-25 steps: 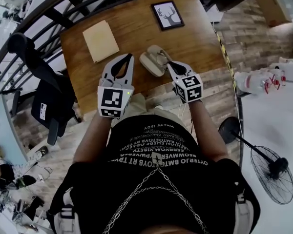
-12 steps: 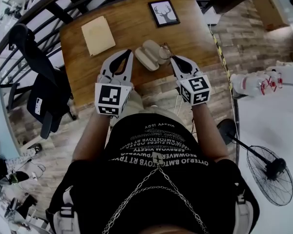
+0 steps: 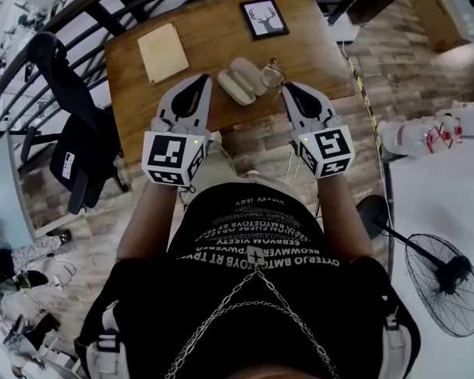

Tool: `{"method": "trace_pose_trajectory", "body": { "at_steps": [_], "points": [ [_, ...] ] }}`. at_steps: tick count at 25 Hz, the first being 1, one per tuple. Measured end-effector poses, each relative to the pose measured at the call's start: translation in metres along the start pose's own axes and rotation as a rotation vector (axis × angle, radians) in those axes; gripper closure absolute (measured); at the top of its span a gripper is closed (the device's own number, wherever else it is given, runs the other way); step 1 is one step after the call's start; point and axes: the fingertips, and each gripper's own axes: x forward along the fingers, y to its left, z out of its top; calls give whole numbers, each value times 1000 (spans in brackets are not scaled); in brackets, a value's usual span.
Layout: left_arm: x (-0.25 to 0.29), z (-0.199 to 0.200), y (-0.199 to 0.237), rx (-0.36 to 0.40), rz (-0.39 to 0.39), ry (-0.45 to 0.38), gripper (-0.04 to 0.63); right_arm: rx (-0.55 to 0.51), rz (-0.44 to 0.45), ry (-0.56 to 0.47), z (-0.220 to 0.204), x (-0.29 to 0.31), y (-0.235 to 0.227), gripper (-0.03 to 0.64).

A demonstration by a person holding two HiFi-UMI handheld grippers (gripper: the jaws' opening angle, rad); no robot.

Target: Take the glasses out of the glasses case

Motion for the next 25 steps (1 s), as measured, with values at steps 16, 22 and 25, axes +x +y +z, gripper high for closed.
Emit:
{"method": "trace_pose_trajectory", "body": {
  "at_steps": [16,22,25],
  "points": [
    [-35,38,-4,95,11,-14,571,0,-24,-183,62,-50,18,591],
    [-14,35,1,110,-30,13,571,51,-42,-139,43,-32,15,591],
    [0,29,8,104,-50,33,571,75,-52,-108,30,-16,7,591]
  ]
}}
